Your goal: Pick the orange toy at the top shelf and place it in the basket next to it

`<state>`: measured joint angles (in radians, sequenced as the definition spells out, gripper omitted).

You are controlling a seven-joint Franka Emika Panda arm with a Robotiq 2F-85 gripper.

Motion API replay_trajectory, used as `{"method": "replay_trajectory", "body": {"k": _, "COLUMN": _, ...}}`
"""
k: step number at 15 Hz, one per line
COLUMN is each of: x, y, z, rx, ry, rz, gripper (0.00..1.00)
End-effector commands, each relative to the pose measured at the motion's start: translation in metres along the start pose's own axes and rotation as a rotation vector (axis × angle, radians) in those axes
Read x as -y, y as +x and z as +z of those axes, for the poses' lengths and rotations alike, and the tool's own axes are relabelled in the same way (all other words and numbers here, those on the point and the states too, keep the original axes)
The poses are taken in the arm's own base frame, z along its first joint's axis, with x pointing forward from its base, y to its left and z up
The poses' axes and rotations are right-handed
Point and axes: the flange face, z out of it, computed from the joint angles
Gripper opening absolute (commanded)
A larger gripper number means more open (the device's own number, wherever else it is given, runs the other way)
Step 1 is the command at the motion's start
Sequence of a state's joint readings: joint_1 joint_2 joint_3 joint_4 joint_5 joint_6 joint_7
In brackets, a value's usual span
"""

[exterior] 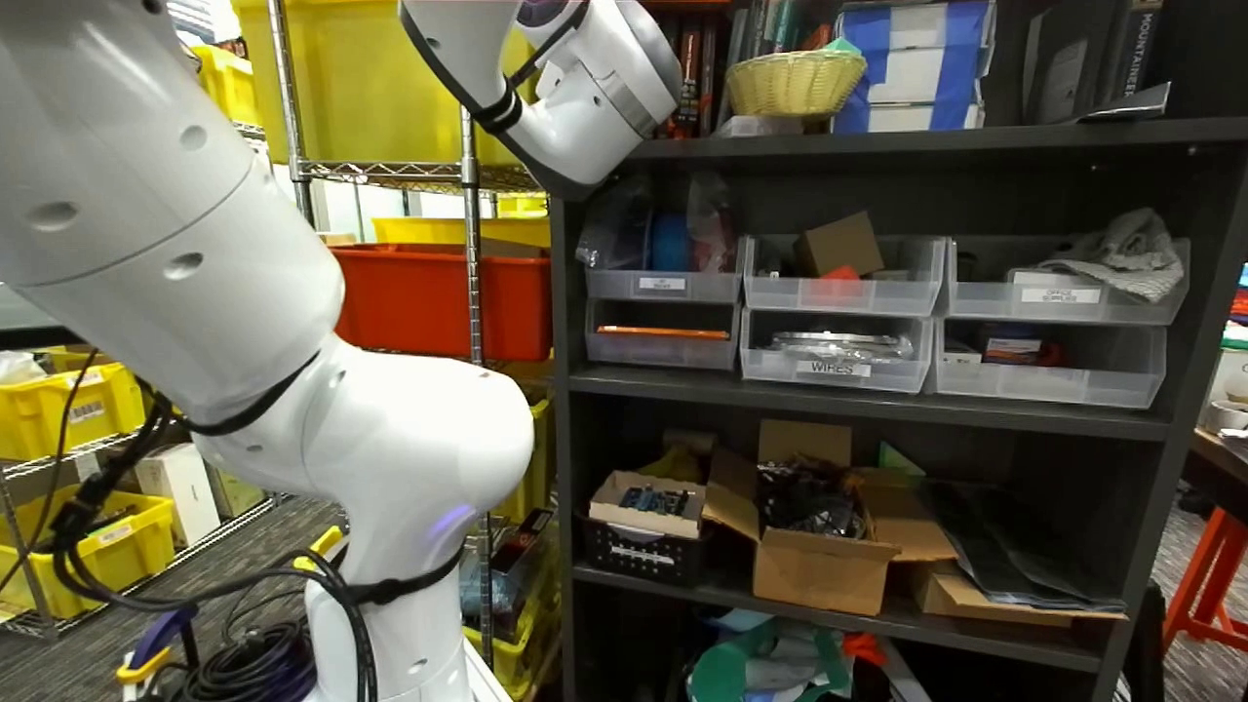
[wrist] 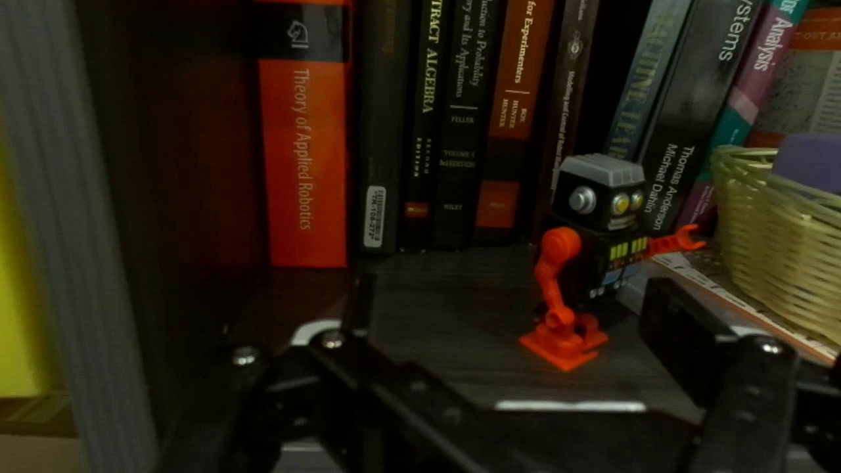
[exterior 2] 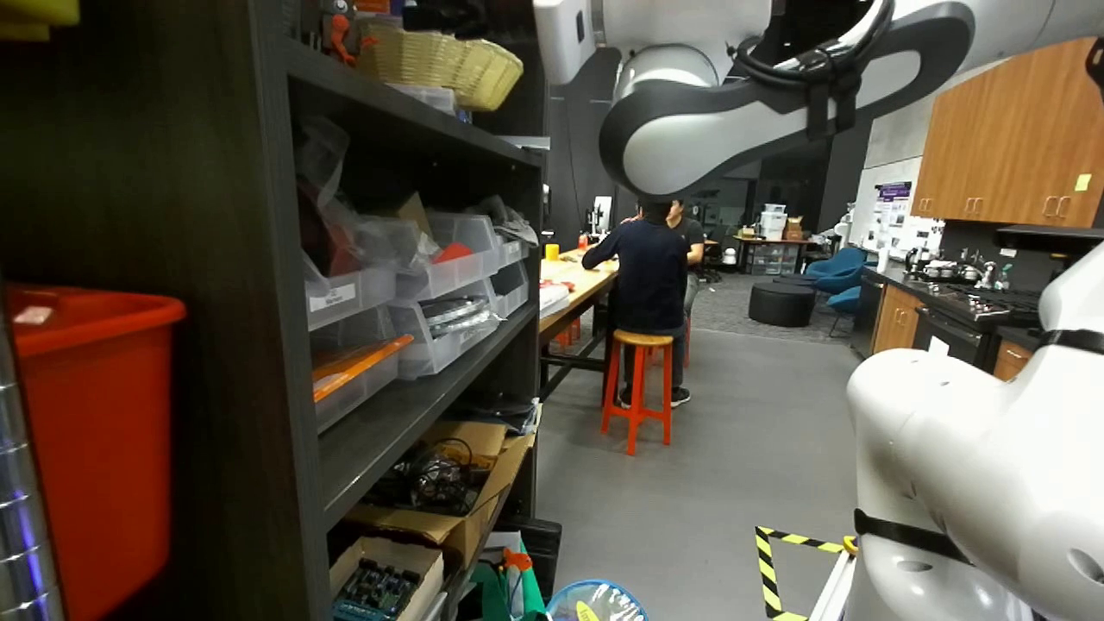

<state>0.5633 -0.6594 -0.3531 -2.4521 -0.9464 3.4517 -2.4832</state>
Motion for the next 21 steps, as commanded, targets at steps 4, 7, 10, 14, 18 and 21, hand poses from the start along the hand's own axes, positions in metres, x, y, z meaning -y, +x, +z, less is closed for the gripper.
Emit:
{"method": "replay_trajectory", "body": {"k": 4, "x": -0.001, "y": 0.0, "z": 0.0, "rx": -0.001, "ry": -0.001, "rz": -0.003, "gripper": 1.0}}
{"method": "replay_trajectory", "body": {"k": 7, "x": 0.002, "y": -0.008, "z": 0.0, "rx": 0.015, "ry": 0.021, "rz": -0.029, "gripper": 1.0}}
{"method": "replay_trajectory", "body": {"k": 10, "x": 0.009, "y": -0.023, "z": 0.0, "rx": 0.037, "ry": 0.065, "rz": -0.087, "gripper": 1.0}}
{"method": "replay_trajectory", "body": {"k": 14, "x": 0.014, "y": -0.016, "z": 0.015, "rx": 0.001, "ry": 0.101, "rz": -0.152, "gripper": 1.0}}
{"method": "replay_trajectory", "body": {"k": 18, "x": 0.009, "y": 0.009, "z": 0.039, "rx": -0.084, "ry": 0.095, "rz": -0.169, "gripper": 1.0}}
{"method": "replay_trajectory", "body": {"k": 21, "x": 0.007, "y": 0.017, "z": 0.051, "rx": -0.107, "ry": 0.086, "rz": -0.181, "gripper": 1.0}}
